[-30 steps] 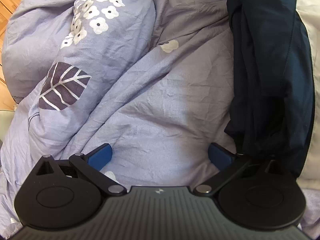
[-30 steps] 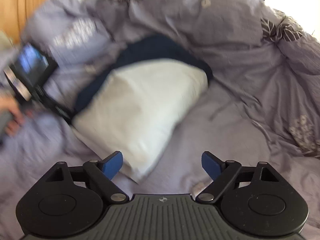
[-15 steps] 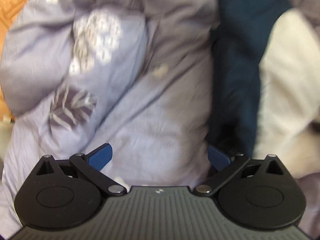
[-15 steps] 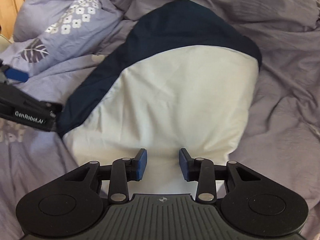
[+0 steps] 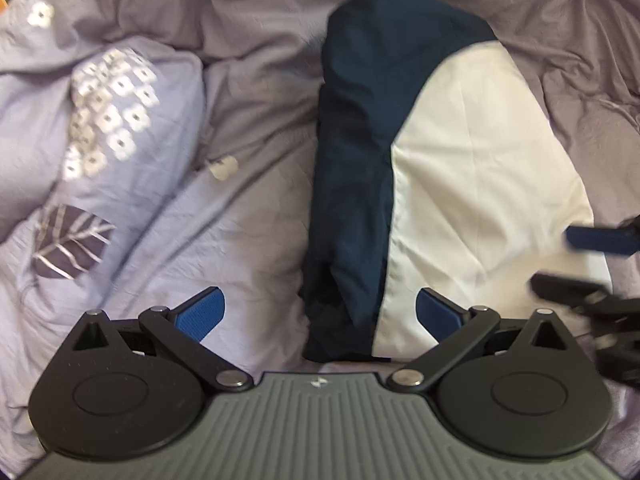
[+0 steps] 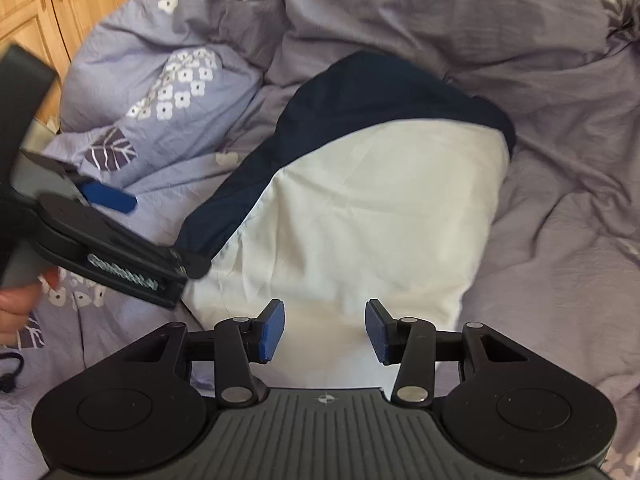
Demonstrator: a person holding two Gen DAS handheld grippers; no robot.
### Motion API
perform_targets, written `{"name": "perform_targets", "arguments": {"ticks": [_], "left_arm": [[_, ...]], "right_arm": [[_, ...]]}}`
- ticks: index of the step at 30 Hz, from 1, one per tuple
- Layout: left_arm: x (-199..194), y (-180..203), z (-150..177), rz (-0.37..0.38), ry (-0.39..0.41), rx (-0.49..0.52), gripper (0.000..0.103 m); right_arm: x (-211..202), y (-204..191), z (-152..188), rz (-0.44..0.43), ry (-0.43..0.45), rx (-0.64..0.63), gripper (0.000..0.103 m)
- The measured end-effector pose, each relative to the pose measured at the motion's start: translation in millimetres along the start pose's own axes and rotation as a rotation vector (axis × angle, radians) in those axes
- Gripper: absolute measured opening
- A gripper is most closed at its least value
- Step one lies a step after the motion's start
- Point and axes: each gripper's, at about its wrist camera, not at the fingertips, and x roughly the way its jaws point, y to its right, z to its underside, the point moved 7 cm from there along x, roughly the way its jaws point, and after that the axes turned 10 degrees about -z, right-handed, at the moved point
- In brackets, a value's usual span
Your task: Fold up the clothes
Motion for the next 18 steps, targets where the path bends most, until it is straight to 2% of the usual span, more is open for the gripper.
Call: {"name": "perform_targets", "arguments": {"ticks": [3, 6, 8, 11, 12, 15, 18], "left_arm": [[22, 6, 11, 0.039, -0.058, -0.012, 0.103], [46, 7, 23, 0.091, -0.114, -0.047, 0.103], [53, 4, 27, 0.118, -0.108, -0.058, 0.103], [58, 3, 32, 0.129, -0.088, -0.042, 0.103], [58, 4, 34, 0.126, -0.077, -0.035, 0.103], [57, 4, 36, 0.124, -0.063, -0.026, 0.103], [57, 4, 37, 0.132, -0.063, -0.026, 0.103]], "right_arm": [[-10, 14, -10, 0.026, 0.043, 0.032, 0.048], [5, 31, -23, 0.070, 0.044, 0.060, 0.048], [30, 42, -24, 0.104, -0.008, 0.081, 0.050], [68, 50, -16, 0.148, -0.146, 0.075, 0.054], [68, 48, -22, 0.149, -0.147, 0.053, 0.054], [55, 45, -54, 0.122, -0.083, 0.026, 0.054], [50, 53, -97, 0.083, 0.015, 0.074, 0.058]]}}
